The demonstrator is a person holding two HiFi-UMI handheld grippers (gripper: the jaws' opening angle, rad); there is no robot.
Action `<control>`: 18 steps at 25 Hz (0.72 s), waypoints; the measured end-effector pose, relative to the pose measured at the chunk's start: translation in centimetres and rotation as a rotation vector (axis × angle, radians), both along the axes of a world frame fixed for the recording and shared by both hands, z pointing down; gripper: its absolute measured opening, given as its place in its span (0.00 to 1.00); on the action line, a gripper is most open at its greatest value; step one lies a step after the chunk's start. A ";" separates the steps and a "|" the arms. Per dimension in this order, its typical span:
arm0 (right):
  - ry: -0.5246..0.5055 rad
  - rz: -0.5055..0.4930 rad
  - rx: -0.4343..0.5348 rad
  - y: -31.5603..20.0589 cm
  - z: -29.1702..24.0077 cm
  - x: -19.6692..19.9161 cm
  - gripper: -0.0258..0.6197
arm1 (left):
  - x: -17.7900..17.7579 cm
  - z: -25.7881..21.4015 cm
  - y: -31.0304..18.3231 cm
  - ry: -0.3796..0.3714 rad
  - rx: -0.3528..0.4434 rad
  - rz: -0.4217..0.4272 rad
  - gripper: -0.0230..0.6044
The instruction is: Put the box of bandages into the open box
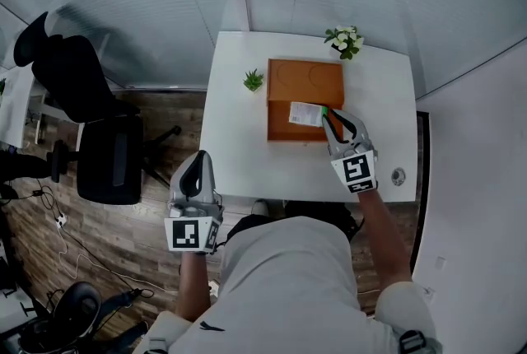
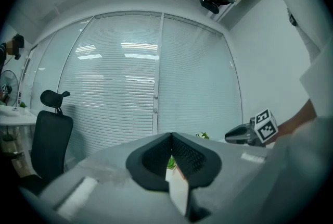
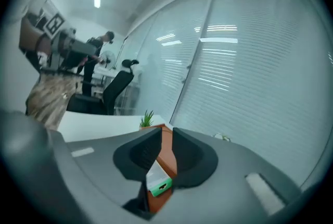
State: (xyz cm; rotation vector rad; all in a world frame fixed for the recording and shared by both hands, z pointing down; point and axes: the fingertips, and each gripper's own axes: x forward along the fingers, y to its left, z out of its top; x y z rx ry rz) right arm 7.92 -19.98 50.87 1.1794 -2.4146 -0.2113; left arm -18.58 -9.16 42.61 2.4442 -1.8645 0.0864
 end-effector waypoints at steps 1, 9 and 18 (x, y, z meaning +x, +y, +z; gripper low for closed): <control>-0.061 0.027 -0.008 0.2 -1.1 0.6 0.13 | -0.1 0.0 0.0 -0.001 0.001 0.002 0.05; -0.256 0.144 0.004 4.1 -5.7 3.6 0.05 | 0.0 0.0 0.6 -0.008 0.009 0.023 0.05; -0.295 0.199 0.031 7.9 -7.7 3.9 0.05 | -0.4 -0.5 1.8 -0.007 0.018 0.062 0.05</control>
